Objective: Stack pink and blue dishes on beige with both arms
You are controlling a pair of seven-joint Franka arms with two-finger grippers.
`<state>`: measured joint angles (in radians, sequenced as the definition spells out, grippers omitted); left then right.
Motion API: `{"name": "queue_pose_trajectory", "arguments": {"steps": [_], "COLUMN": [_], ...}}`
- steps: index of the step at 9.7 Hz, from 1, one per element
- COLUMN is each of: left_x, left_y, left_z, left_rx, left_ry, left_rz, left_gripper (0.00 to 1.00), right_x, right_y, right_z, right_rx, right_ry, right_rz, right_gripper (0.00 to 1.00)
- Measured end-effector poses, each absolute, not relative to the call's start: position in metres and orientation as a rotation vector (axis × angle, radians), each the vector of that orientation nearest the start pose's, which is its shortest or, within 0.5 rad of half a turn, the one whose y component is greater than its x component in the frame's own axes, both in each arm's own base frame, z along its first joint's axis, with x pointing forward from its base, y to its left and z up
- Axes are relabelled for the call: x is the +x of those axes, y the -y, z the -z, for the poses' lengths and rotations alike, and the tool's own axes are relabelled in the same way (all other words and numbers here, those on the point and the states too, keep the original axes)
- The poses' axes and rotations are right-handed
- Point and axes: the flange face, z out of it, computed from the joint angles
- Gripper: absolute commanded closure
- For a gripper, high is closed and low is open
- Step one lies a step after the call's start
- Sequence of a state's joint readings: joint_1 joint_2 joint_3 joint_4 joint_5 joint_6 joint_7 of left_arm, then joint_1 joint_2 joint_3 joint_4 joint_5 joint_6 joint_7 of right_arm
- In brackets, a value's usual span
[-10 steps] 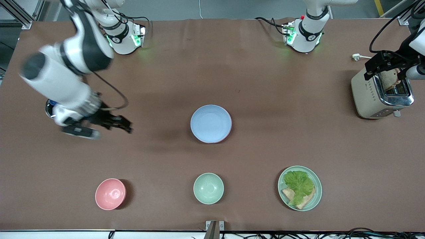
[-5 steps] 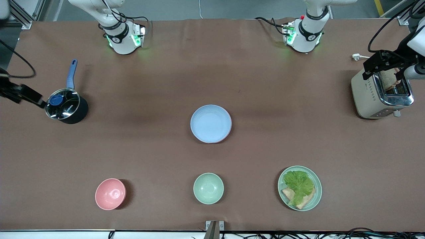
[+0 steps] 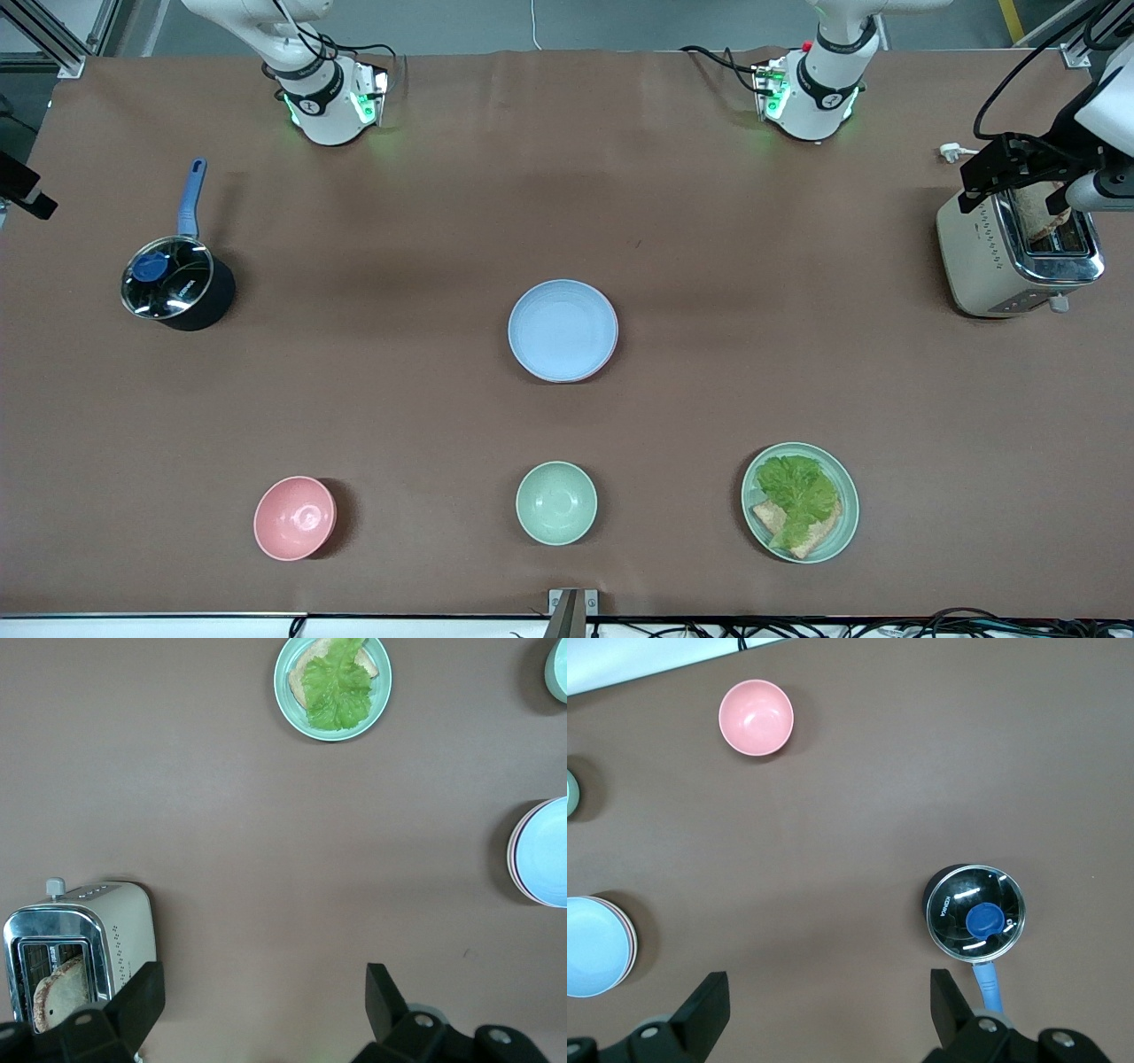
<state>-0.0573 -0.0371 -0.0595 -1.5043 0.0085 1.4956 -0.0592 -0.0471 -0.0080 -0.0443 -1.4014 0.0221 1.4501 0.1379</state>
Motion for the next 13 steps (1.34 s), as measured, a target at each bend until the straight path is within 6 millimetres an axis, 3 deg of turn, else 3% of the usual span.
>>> {"name": "queue_pose_trajectory", "arguments": {"steps": [3,13], "left_x": [0.532,0.530], "left_y": [0.062,0.068], "left_z": [-0.669,-0.673], "left_rx": [-3.133,-3.134], "left_ry": [-0.090,-0.107], "left_rz": [0.046,0.049], "left_gripper": [0.00,0.00], "right_x": [0.545,0.544], "right_y": [0.041,0.041], "right_z": [-0.684,-0.680], "right_rx": [-3.101,-3.104], "right_ry": [-0.334,-0.322], "right_rz": [0.051,0.029], "right_gripper": [0.00,0.00]}}
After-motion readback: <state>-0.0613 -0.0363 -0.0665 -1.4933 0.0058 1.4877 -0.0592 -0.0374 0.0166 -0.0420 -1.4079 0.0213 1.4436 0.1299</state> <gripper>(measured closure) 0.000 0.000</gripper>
